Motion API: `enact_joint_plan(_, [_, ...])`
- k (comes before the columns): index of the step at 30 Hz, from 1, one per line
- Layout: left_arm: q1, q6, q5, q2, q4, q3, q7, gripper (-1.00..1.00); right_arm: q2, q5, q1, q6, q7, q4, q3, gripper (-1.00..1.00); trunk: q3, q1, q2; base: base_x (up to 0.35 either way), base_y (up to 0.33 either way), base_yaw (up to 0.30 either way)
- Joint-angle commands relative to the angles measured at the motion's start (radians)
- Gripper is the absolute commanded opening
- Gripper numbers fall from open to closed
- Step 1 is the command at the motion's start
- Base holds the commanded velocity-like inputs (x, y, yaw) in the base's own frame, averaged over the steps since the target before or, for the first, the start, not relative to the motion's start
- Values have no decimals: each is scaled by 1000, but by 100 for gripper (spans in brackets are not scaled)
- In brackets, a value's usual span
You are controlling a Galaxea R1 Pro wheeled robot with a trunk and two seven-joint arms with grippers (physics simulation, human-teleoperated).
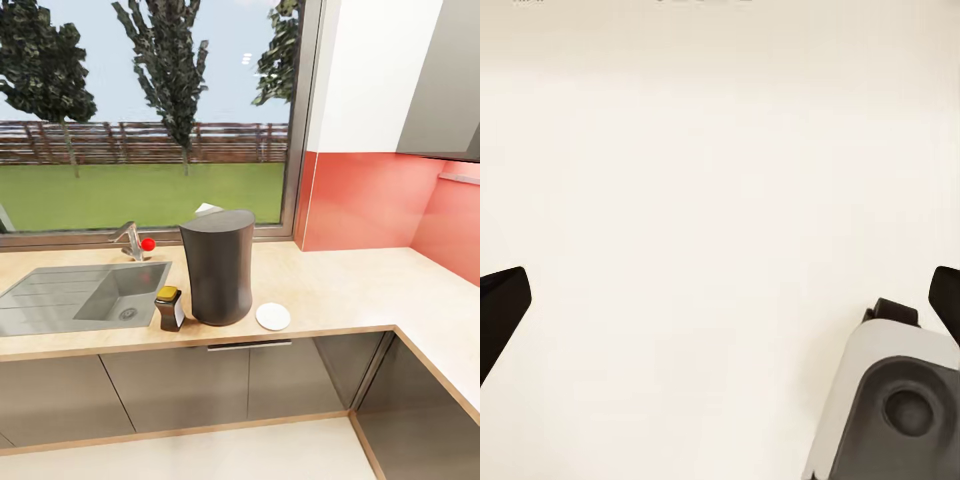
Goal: Set up a coffee station on the kitchen countertop: keep the coffee maker on the countertop, move the bottle of coffee from the kitchen shelf to the counter next to the coffee maker, place a paper coffee filter on top of the coffee maker, put the saucer next to the coffee maker with the coffee cup on the saucer, and place the electric kettle next to the coffee maker.
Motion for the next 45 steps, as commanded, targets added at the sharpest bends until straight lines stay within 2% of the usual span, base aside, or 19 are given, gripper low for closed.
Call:
enact_joint_plan(1, [-1, -19, 10, -1, 11, -3, 1, 100, 0, -9, 0, 4, -6, -1, 9, 100, -2, 1, -2, 0, 0, 0])
enact_joint_plan(13, [-1, -51, 12, -3, 35, 1, 7, 100, 7, -9, 0, 1, -9, 0, 8, 100, -2, 1, -2, 0, 0, 40])
enact_joint_plan(45, [-1, -56, 13, -3, 37, 4, 2, 100, 4, -10, 0, 1, -11, 2, 7, 100, -18, 1, -2, 0, 0, 272])
